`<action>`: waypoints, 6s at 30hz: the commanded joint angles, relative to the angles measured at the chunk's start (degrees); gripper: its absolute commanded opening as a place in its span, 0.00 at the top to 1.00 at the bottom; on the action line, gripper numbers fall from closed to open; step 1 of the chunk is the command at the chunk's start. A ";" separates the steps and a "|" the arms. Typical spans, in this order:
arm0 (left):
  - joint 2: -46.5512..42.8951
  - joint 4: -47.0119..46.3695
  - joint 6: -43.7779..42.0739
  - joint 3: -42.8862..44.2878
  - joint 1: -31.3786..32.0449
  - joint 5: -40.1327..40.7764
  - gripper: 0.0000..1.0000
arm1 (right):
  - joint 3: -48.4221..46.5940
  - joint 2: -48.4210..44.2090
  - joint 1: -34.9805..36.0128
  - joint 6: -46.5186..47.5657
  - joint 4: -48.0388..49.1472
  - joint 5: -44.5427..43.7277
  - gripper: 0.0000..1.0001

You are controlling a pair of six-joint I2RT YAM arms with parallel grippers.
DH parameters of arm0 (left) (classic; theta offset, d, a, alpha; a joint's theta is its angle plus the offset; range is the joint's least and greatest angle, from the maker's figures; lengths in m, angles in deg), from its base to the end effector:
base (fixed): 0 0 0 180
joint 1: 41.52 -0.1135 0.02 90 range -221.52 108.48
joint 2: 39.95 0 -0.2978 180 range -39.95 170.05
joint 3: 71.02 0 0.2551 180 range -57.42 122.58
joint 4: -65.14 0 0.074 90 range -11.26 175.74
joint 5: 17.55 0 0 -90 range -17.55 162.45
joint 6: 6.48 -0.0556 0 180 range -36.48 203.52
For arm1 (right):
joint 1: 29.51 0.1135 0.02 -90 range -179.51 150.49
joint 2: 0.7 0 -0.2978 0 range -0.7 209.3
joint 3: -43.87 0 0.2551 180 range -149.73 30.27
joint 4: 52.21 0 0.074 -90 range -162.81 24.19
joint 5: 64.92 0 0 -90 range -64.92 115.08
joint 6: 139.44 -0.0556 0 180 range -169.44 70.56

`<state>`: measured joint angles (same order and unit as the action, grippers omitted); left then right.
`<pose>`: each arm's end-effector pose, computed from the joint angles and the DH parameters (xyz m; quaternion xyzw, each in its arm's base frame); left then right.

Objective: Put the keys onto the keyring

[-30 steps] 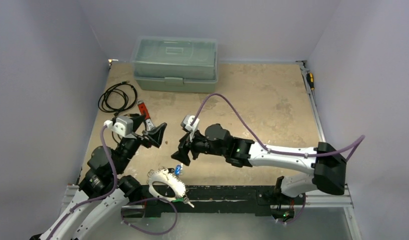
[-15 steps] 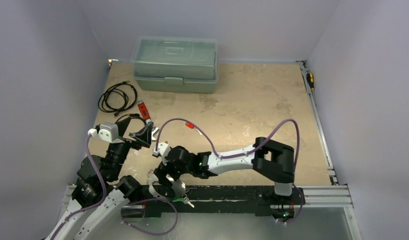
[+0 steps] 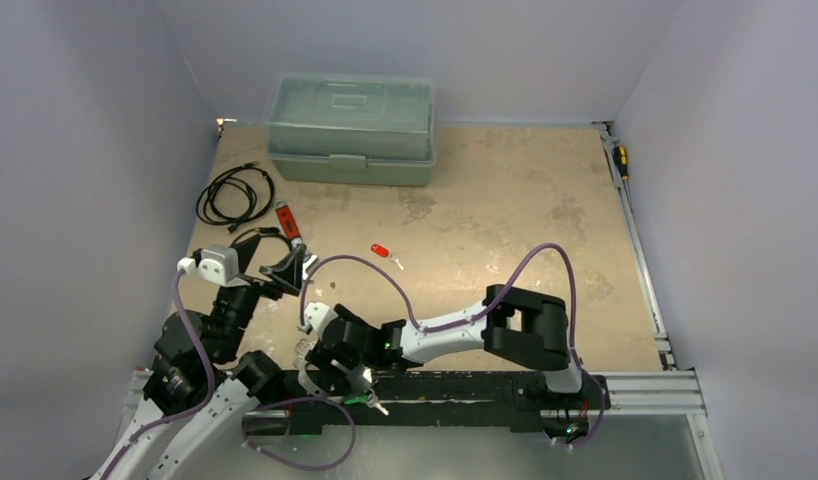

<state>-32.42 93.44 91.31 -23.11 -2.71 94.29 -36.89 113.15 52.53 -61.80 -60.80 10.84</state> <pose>0.0456 -0.0102 0.3441 0.0232 0.6343 -0.1926 0.7484 0.0758 0.4434 0.1616 -0.4756 0.7721 0.2212 0.3589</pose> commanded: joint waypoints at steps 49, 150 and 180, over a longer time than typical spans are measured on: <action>4.17 -0.46 -1.48 1.32 -0.65 -0.15 0.12 | 12.00 -12.62 -28.78 -17.96 -1.19 8.86 0.58; 18.43 -30.86 6.54 -9.02 0.04 -66.95 0.55 | 7.71 -55.67 -21.97 19.44 -18.20 48.28 1.00; 20.83 -28.53 -0.58 -9.84 6.03 -67.02 0.71 | -1.11 -48.57 -19.60 21.84 -24.81 48.32 1.00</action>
<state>-12.02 65.07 91.88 -34.74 3.03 27.48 -34.60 64.62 32.61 -40.79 -86.06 59.10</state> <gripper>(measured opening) 0.316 0.009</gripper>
